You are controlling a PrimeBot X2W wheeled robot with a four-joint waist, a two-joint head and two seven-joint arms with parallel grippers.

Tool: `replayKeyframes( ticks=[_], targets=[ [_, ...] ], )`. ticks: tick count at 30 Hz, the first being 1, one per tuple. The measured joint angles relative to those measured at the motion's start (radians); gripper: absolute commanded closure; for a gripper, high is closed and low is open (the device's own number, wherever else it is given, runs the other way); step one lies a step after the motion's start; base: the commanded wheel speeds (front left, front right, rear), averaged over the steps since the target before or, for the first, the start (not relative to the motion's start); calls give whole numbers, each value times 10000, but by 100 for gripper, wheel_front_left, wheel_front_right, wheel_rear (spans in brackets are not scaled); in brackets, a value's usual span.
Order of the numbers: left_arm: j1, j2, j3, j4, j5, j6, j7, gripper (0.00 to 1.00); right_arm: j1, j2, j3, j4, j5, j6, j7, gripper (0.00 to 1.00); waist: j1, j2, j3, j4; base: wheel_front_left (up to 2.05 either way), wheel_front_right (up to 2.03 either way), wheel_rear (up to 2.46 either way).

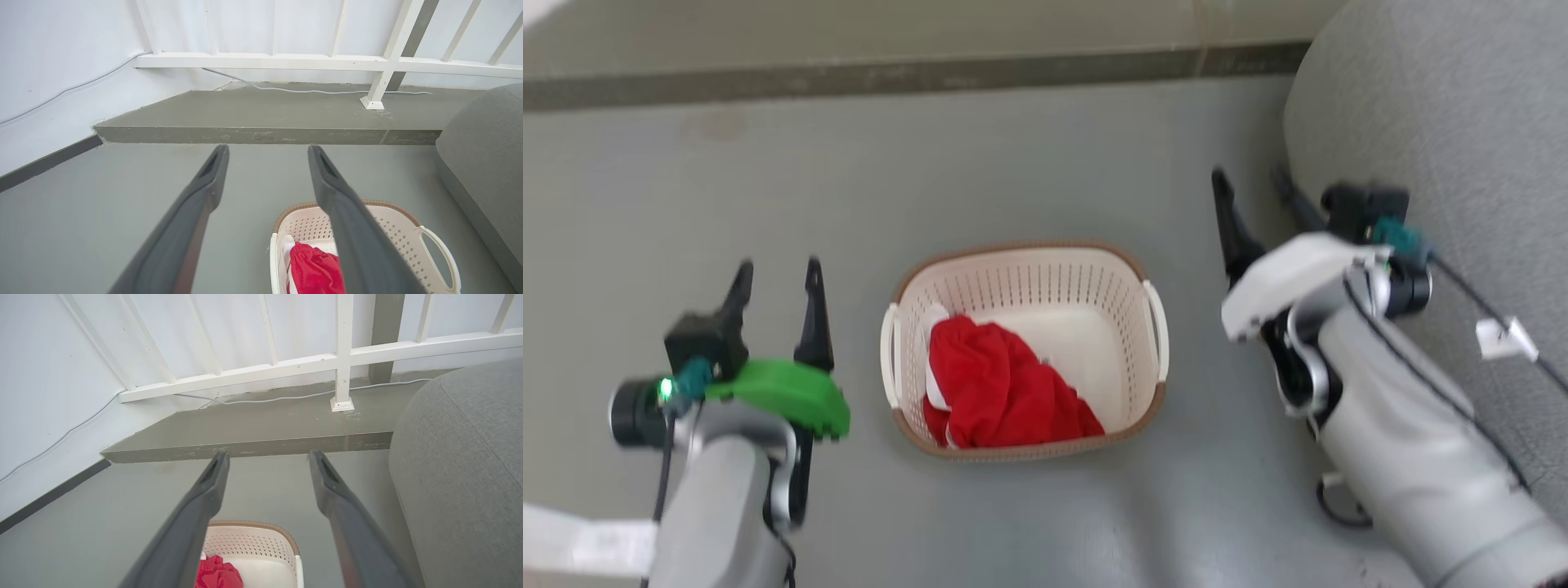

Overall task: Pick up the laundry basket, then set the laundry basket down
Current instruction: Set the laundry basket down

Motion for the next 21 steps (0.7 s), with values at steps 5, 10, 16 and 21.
replayKeyframes(
  ticks=[5, 10, 16, 21],
  targets=[
    [1121, 10, 196, -623, 366, 75, 0, 0, 1201, 38, -349, -416, -472, 0, 0, 0, 0, 0, -714, -51, 0, 0, 0],
    [2175, -2, 299, -1220, 479, 127, 0, 0, 2273, 10, -773, -913, -817, -2, 2, 0, 0, 0, -1415, -111, 0, 0, 0],
    [3055, -23, 665, -2134, 533, 176, 0, 0, 3119, 25, -1239, -1684, -1363, -2, 0, 0, 0, 0, -2010, -186, 0, 0, 0],
    [3660, -88, 884, -2761, 696, 184, 0, 0, 3930, 92, -1680, -2159, -1695, -2, 2, 0, 0, 0, -2231, -228, 0, 0, 0]
  ],
)
